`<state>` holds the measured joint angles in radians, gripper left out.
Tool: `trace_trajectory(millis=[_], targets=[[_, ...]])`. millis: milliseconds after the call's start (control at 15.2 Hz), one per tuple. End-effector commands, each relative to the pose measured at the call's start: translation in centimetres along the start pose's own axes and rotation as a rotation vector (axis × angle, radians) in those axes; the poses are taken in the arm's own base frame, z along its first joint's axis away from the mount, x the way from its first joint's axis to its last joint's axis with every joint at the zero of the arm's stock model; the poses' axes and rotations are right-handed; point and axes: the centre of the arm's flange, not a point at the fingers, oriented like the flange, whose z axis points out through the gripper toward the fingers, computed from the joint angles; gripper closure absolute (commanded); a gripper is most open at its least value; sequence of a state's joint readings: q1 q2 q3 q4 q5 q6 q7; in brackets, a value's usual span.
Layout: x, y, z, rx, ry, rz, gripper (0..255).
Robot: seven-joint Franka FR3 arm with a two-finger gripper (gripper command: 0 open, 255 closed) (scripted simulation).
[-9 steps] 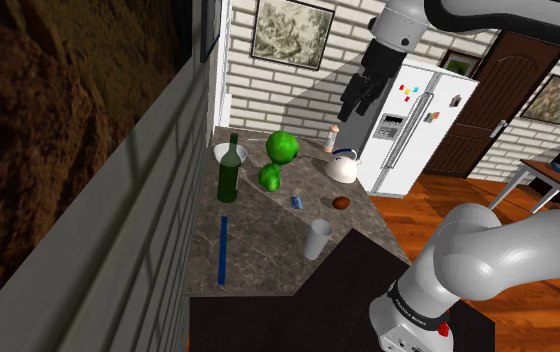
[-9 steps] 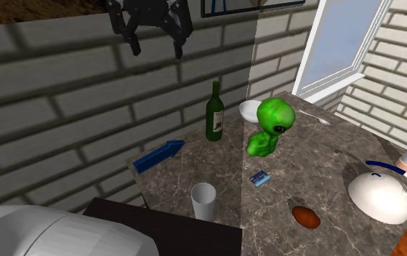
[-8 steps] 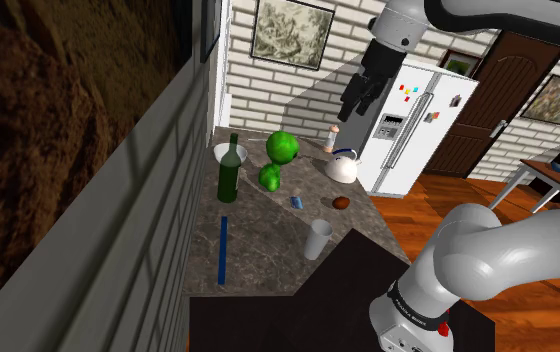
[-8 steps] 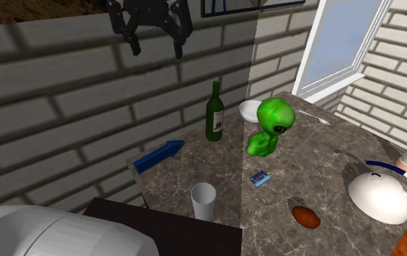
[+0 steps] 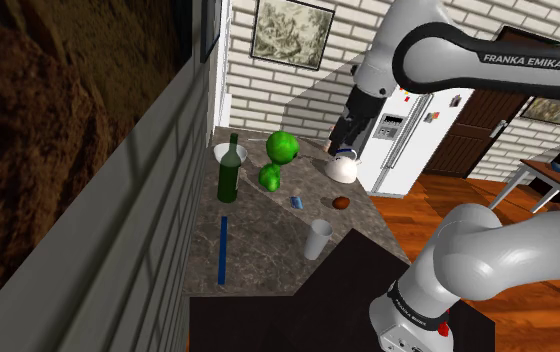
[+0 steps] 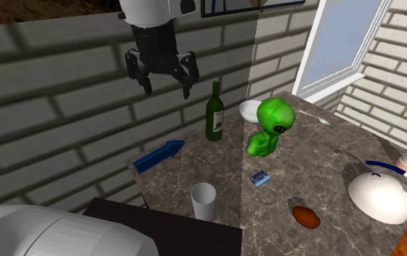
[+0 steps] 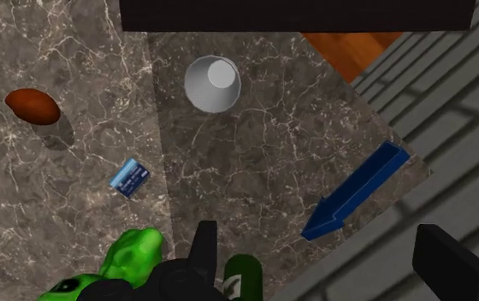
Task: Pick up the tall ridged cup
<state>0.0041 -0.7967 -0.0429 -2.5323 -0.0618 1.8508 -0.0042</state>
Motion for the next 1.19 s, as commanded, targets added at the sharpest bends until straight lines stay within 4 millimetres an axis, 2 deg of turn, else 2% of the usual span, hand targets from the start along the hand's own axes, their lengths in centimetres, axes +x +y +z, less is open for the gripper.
trace_trajectory(millis=[0,1122], targets=[[-0.2,0.2,2.5,-0.004,-0.007,-0.008,0],[-2.9,2.4,24.5,-0.035,-0.078,-0.072,0]])
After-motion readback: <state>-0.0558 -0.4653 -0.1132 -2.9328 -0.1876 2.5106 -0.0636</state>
